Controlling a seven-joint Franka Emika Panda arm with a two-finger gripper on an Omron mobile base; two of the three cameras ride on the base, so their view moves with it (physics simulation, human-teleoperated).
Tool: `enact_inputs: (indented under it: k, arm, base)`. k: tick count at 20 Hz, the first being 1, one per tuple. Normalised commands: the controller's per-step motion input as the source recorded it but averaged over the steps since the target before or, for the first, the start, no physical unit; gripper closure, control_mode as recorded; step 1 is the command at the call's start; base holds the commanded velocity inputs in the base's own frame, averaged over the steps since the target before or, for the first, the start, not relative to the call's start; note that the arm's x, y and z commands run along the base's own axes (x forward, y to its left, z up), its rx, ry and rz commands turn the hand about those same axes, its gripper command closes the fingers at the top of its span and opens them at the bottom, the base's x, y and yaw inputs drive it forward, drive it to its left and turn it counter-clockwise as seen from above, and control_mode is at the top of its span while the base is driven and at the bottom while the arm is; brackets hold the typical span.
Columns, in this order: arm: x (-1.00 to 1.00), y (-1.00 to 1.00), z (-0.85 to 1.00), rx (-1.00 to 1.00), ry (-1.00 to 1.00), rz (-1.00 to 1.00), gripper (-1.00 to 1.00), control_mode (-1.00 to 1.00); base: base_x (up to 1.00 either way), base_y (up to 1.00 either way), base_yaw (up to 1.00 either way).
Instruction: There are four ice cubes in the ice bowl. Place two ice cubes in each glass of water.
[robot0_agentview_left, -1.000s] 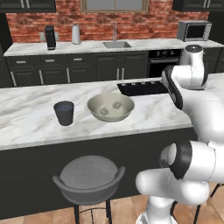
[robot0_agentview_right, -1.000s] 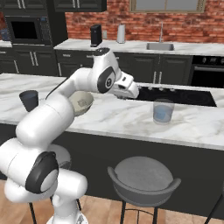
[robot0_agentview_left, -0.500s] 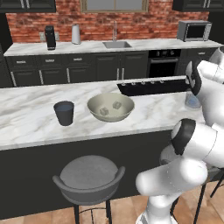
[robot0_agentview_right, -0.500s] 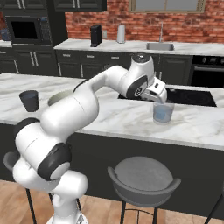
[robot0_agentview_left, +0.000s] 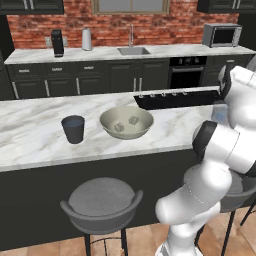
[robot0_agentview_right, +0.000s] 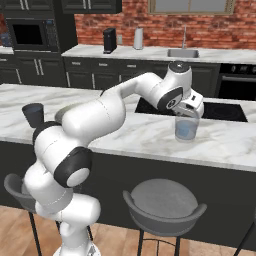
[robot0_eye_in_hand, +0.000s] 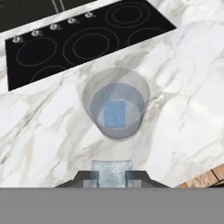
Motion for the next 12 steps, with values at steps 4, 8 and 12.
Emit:
enact_inputs:
  k: [4,8,12]
  arm:
    - [0.26,-0.02,-0.42,-0.02,0.0,0.0,1.0,-1.0]
    - [0.29,-0.13,-0.12,0.0,0.0,0.0,1.0,-1.0]
    - [0.28,-0.26,-0.08,0.0,0.06,0.0,1.0,-1.0]
  base:
    - [0.0,0.0,0.0]
    - [0.0,0.0,0.0]
    - [0.0,0.0,0.0]
